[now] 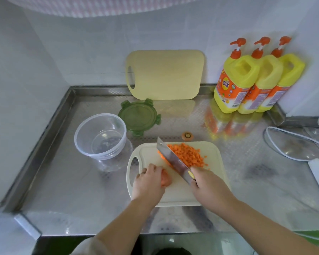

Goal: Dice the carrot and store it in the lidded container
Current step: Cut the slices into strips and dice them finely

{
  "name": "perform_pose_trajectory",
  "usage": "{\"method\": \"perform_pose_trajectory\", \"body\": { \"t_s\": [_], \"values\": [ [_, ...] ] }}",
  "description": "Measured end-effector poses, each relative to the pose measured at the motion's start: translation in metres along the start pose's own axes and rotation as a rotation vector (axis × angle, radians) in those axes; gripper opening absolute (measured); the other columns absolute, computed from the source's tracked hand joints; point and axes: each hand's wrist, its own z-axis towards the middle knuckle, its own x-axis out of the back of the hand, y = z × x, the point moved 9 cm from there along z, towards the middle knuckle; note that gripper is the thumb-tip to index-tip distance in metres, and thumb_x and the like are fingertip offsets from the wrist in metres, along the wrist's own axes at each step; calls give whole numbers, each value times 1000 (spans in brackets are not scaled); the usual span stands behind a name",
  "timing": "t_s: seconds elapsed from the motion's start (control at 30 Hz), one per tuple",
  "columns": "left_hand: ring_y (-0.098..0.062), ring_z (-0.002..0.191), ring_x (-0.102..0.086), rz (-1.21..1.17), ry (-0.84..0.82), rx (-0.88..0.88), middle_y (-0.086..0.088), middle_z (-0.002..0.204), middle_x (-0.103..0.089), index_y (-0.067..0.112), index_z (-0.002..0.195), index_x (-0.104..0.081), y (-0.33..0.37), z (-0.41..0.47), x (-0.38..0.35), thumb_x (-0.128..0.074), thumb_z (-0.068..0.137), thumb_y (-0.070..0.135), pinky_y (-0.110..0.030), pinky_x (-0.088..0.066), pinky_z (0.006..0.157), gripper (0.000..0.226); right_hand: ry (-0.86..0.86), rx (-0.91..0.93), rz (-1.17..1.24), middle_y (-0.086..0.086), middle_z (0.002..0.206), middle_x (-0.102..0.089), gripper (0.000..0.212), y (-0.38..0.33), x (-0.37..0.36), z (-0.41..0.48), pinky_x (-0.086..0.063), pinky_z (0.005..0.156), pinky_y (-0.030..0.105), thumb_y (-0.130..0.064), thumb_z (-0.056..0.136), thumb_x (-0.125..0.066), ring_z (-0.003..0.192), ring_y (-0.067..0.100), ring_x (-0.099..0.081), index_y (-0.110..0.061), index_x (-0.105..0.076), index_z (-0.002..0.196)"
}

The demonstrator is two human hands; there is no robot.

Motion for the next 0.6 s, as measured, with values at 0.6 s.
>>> {"method": "perform_pose_trajectory", "body": {
  "t_s": [0.6],
  "values": [
    [-11, 116, -45, -280, 106, 22, 15, 127, -47, 32, 126, -47, -23, -11, 1, -57, 88, 35, -24, -44, 80, 39, -46, -57, -74, -10, 73, -42, 11, 16, -30, 12, -32, 63, 30, -23, 98, -35, 76, 24, -51, -22, -45, 103]
  ]
}}
